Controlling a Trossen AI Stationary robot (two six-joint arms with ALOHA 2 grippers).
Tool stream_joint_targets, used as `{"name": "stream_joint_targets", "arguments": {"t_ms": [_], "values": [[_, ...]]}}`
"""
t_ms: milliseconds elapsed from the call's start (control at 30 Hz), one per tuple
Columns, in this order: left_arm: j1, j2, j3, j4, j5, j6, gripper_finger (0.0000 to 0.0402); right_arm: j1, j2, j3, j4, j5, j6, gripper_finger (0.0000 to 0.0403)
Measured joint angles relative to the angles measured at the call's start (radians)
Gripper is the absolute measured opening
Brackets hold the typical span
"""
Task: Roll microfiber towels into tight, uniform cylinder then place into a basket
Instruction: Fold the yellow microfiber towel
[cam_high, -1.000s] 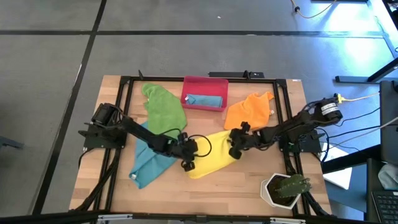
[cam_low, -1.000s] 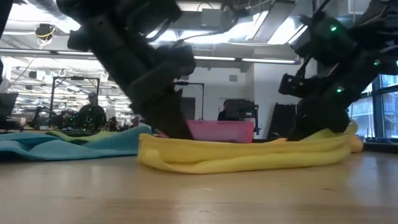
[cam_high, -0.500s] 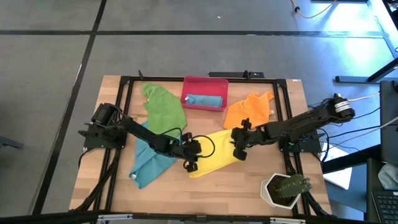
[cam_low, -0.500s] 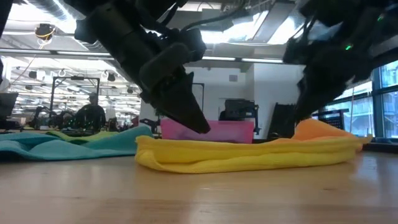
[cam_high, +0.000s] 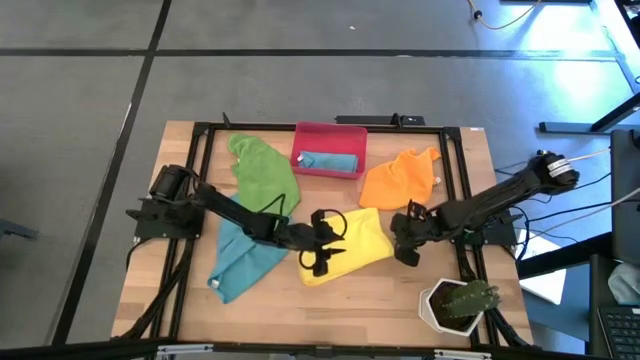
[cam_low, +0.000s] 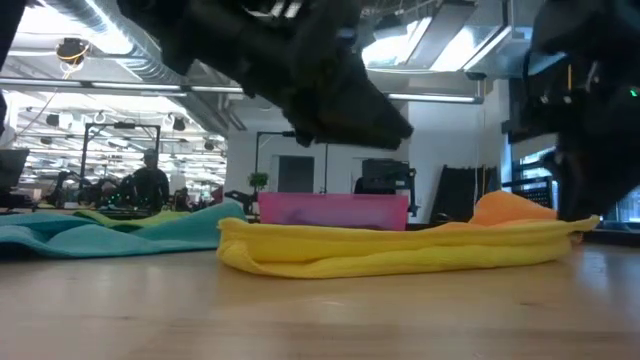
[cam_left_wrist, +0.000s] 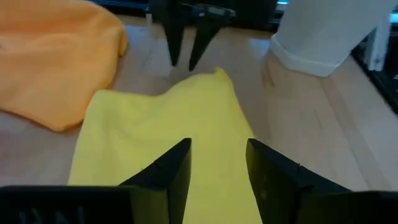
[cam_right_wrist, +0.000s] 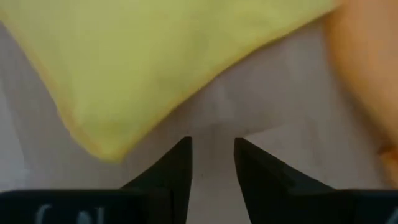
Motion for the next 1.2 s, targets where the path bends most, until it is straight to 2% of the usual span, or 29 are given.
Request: {"name": "stream_joint_targets", "arguments": {"t_ms": [167,300,500,667,833,1067,1200], "values": [[0.023,0.059,0.051,-0.012,0.048,0.001,0.0144,-0.001,0.009,-0.094,0.167,-0.008,-0.003,0.0081],[0.040,0.162,0.136,-0.016,0.104,0.006,0.0144,-0.001,0.011,-0.159,0.327,-0.010,-0.013,0.0059],[0.081,0.262,0.262,-0.117,0.104,0.005,0.0144,-0.002,0.013,-0.201,0.460,-0.052,-0.035,0.0049],[0.104,0.291,0.319,-0.210,0.068,0.002,0.0144,0.001,0.016,-0.205,0.543,-0.198,-0.077,0.0048],[0.126,0.292,0.321,-0.224,0.009,-0.003,0.0144,0.000,0.016,-0.205,0.628,-0.320,-0.081,0.0048],[0.149,0.292,0.321,-0.268,0.012,-0.030,0.0144,0.000,0.016,-0.204,0.682,-0.308,-0.084,0.0048],[0.144,0.293,0.321,-0.233,0.111,-0.030,0.0144,0.000,0.015,-0.204,0.680,-0.272,-0.085,0.0048]]}}
